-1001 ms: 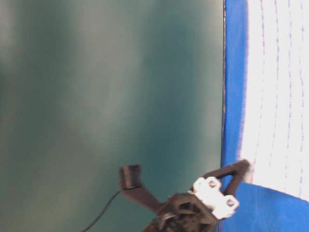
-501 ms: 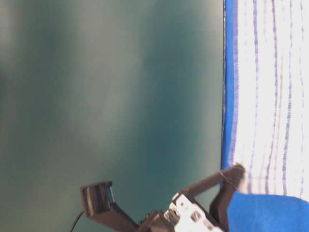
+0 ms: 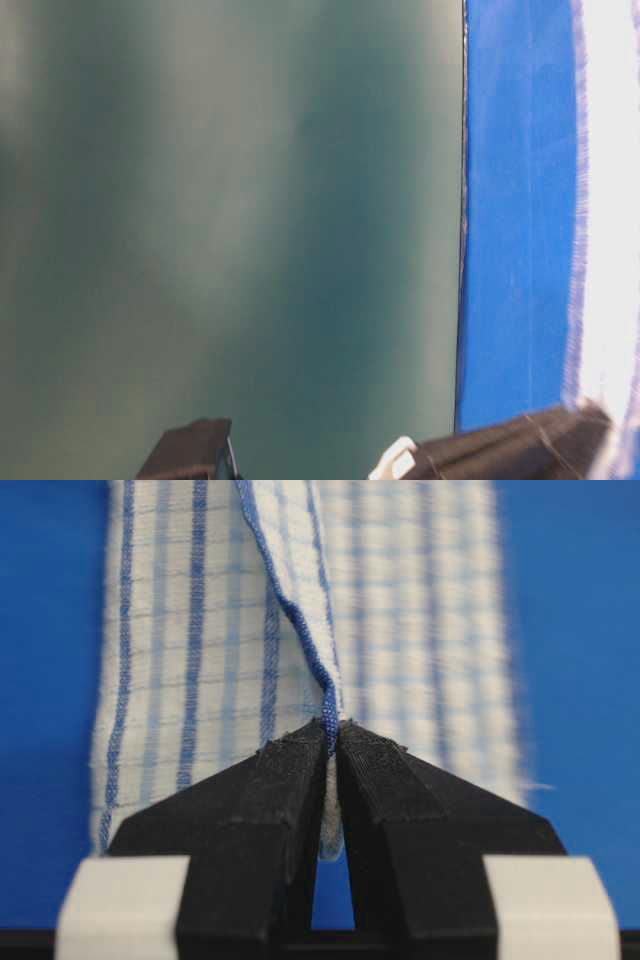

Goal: Fold the blue towel.
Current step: 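Lift the far edge and fold it toward the near edge with both grippers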

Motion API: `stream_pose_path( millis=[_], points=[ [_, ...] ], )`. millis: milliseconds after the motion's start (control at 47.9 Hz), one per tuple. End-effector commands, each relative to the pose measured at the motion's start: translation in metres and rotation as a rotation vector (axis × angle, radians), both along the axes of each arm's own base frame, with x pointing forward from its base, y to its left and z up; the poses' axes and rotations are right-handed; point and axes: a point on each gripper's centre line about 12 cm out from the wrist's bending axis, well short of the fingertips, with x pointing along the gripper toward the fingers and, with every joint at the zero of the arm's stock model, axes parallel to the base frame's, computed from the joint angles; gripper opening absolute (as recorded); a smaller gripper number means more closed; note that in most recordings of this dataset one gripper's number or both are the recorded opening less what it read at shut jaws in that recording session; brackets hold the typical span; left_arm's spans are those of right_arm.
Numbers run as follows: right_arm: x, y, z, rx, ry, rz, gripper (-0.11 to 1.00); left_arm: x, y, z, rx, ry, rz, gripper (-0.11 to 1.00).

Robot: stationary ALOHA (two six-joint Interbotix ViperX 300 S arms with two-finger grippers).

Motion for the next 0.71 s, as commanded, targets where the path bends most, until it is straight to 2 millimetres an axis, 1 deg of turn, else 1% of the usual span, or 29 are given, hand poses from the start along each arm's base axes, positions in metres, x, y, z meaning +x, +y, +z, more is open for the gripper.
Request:
stream_pose_path(
  millis=[0, 167, 417, 542, 689],
  points=[
    [0.002, 0.008, 0.001, 0.012, -0.002, 0.029, 0.06, 0.000, -0.009, 0.009, -0.025, -0.031, -0.008, 0.02],
    [0.002, 0.020, -0.006, 0.032, 0.040, 0.063, 0.06, -0.004, -0.016, 0.008, -0.069, -0.022, 0.008, 0.02],
    [0.006, 0.022, -0.020, 0.035, 0.116, 0.051, 0.06, 0.003, -0.017, 0.005, -0.077, -0.027, 0.015, 0.02],
    [0.009, 0.025, -0.023, 0.038, 0.118, 0.062, 0.06, 0.001, -0.017, 0.001, -0.075, -0.013, 0.015, 0.02],
    [0.010, 0.031, -0.024, 0.058, 0.131, 0.065, 0.07, 0.002, -0.018, 0.001, -0.081, -0.014, 0.017, 0.03]
  ],
)
